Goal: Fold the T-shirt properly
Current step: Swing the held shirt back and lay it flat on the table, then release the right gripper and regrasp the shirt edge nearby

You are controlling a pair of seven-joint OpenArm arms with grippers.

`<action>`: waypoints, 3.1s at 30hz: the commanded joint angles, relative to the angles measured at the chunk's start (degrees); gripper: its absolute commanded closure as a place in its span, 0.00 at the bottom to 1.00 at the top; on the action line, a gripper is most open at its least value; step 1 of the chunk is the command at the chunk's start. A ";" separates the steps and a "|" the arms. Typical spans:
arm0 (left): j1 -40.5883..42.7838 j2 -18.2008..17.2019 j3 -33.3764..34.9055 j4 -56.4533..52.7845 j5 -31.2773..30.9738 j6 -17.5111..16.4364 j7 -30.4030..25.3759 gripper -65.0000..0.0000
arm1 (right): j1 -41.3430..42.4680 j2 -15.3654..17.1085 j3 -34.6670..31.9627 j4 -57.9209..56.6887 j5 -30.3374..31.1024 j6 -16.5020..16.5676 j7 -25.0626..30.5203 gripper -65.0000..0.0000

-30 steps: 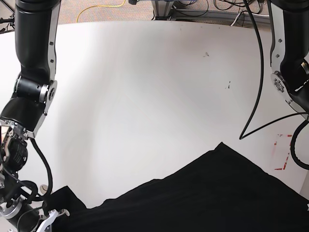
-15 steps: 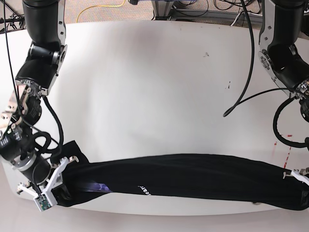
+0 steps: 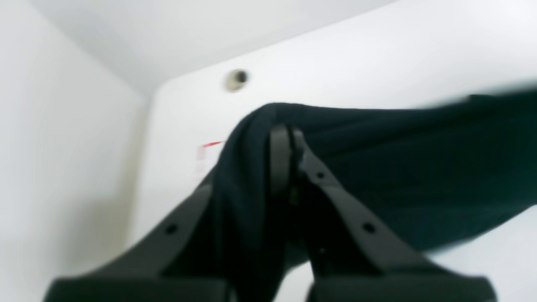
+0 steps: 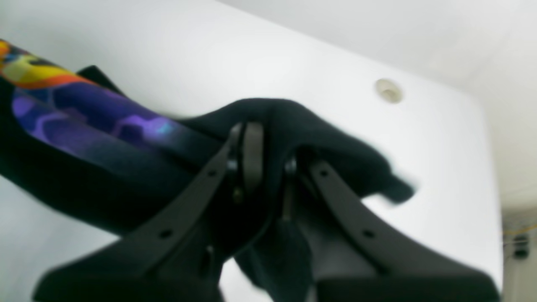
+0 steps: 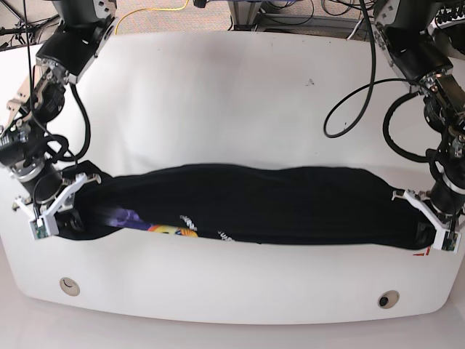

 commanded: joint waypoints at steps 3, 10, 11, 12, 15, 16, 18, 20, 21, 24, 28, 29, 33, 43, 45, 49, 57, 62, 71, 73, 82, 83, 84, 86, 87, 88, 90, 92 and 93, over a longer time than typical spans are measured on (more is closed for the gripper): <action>3.72 0.34 -4.06 -2.16 1.75 0.35 -3.07 1.00 | -5.83 -0.79 2.89 -0.21 -0.32 0.55 2.03 0.97; 11.46 -1.32 -9.85 -2.39 -1.65 0.67 -4.16 1.00 | -19.65 -4.45 4.05 0.63 -0.60 1.47 7.72 0.97; 12.13 -1.44 -10.22 -2.50 -1.91 0.70 -4.20 1.00 | -20.62 -4.69 4.02 0.61 -0.57 1.58 8.25 0.97; 12.80 -1.54 -10.54 -2.54 -2.11 0.69 -4.23 1.00 | -21.43 -4.92 3.95 0.60 -0.59 1.69 8.71 0.97; 14.80 -1.81 -11.72 -2.64 -2.55 0.69 -4.17 1.00 | -23.68 -5.46 4.02 0.57 -0.59 2.19 9.71 0.97; 15.44 -1.84 -12.11 -2.71 -2.62 0.65 -4.11 1.00 | -24.26 -5.61 4.11 0.61 -0.58 2.36 9.81 0.97; 16.70 -1.87 -12.95 -2.77 -2.71 0.61 -4.03 1.00 | -25.15 -5.84 4.29 0.75 -0.57 2.68 9.77 0.97; 18.53 -1.74 -13.97 -2.73 -2.21 0.70 -3.93 1.00 | -25.81 -6.28 4.86 1.42 -0.33 3.66 8.98 0.97; 19.73 -1.61 -14.54 -2.69 -1.69 0.79 -3.87 1.00 | -26.15 -6.63 5.34 2.00 -0.10 4.49 8.31 0.96; 20.17 -1.66 -14.61 -3.50 -1.65 0.89 -4.11 1.00 | -25.27 -6.66 5.15 1.38 0.06 4.81 8.29 0.97; 19.63 -1.59 -13.81 -5.70 -1.39 0.96 -5.20 1.00 | -22.25 -6.52 4.49 -0.97 -0.25 5.21 8.69 0.97; 19.20 -1.52 -13.35 -6.44 -1.16 1.03 -5.63 1.00 | -20.87 -6.41 4.20 -1.94 -0.44 5.21 8.79 0.97; 5.17 -0.74 -3.69 -17.01 5.89 0.73 -12.65 1.00 | 4.84 -4.92 -2.66 -12.90 -6.12 5.21 7.36 0.98; 14.66 -1.07 -3.99 -12.88 6.14 0.95 -12.80 1.00 | -6.87 -6.92 -1.34 -11.03 -6.36 5.13 7.20 0.97; 16.38 -1.09 -4.51 -12.07 5.86 0.90 -12.50 1.00 | -9.62 -7.16 -0.98 -10.52 -5.96 5.08 7.08 0.97; 18.89 -1.25 -4.94 -11.05 5.61 0.83 -12.00 1.00 | -13.30 -7.41 -0.57 -9.99 -5.38 4.73 7.01 0.96; 25.95 -0.17 -6.78 -12.00 5.91 0.50 -8.34 0.98 | -16.13 -10.59 -1.45 -11.73 -6.17 4.99 3.45 0.92; 26.22 -0.08 -7.05 -10.51 6.00 0.50 -8.25 0.98 | -16.13 -10.59 -1.45 -11.73 -6.00 4.99 3.45 0.92; 26.04 -0.17 -6.96 -10.42 5.91 0.50 -8.25 0.98 | -15.78 -10.59 -1.45 -11.11 -6.17 4.99 3.45 0.92; 25.95 -0.25 -7.05 -10.15 5.91 0.50 -8.25 0.98 | -15.78 -10.59 -1.45 -10.41 -6.26 4.99 3.45 0.92; 26.04 -0.25 -7.05 -5.14 6.00 0.50 -8.25 0.98 | -15.78 -10.32 -1.45 -6.89 -6.26 4.99 3.63 0.92; 26.04 -0.25 -7.05 -4.97 6.00 0.50 -8.25 0.98 | -15.78 -10.23 -1.45 -6.19 -6.35 4.99 3.63 0.91; 26.13 -0.25 -7.05 -4.70 6.00 0.50 -8.25 0.98 | -15.78 -10.23 -1.45 -5.40 -6.35 4.99 3.63 0.91; 26.22 -0.25 -7.05 -4.62 6.00 0.50 -8.25 0.98 | -15.78 -10.15 -1.54 -4.25 -6.35 4.99 3.63 0.87; 26.22 -0.17 -7.05 -4.62 6.00 0.50 -8.25 0.98 | -15.78 -9.97 -1.54 -3.81 -6.35 4.99 3.63 0.82; 26.22 -0.17 -7.05 -4.62 6.00 0.50 -8.25 0.98 | -15.78 -9.62 -1.54 -3.55 -6.35 4.91 3.54 0.78; 26.22 -0.17 -6.96 -4.79 6.00 0.50 -8.25 0.98 | -15.78 -8.65 -1.54 -3.29 -6.52 4.91 3.54 0.64; 26.22 -0.17 -6.96 -4.88 6.00 0.50 -8.25 0.98 | -15.87 -8.30 -1.45 -3.29 -7.14 4.91 3.54 0.51; 26.13 -0.17 -6.96 -4.97 6.00 0.50 -8.25 0.98 | -15.96 -8.30 -1.45 -3.29 -7.31 4.91 3.54 0.47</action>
